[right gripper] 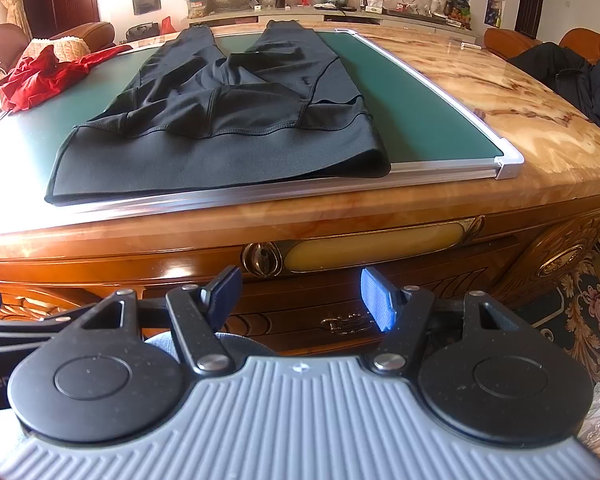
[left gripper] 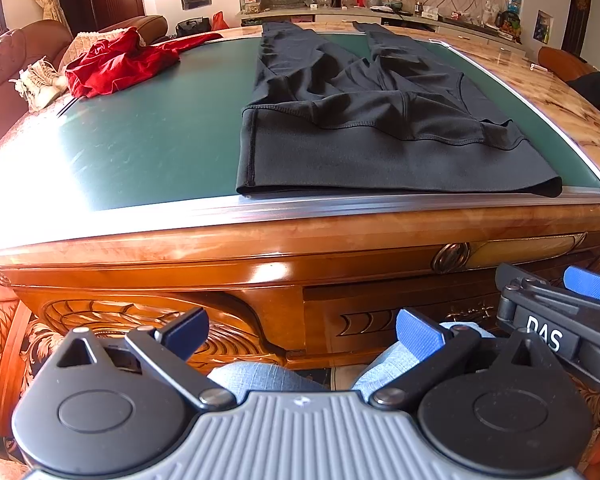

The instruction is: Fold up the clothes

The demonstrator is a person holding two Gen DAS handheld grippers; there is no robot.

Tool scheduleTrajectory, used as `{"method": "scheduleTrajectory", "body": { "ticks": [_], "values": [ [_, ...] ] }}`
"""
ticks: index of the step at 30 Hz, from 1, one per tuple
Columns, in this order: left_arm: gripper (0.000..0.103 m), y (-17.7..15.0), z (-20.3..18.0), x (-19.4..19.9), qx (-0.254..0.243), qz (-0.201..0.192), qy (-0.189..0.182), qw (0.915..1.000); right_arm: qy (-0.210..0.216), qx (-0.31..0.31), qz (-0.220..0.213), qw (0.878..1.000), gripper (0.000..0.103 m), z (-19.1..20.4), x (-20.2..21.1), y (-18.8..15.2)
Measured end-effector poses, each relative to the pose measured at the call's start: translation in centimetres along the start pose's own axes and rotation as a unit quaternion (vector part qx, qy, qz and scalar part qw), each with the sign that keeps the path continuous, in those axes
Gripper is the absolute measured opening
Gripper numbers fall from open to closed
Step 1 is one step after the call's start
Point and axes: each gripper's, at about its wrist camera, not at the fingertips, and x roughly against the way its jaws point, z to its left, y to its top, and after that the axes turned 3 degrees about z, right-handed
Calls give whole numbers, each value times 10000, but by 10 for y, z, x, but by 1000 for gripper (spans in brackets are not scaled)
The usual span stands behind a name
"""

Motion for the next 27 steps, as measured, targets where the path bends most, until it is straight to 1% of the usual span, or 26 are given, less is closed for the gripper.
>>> {"method": "scheduleTrajectory", "body": {
  "ticks": [27],
  "values": [
    [103,0,-2,1,-29,-38,25,10000,-19,-20,-36,10000,74,-1,4,-2]
  ]
}}
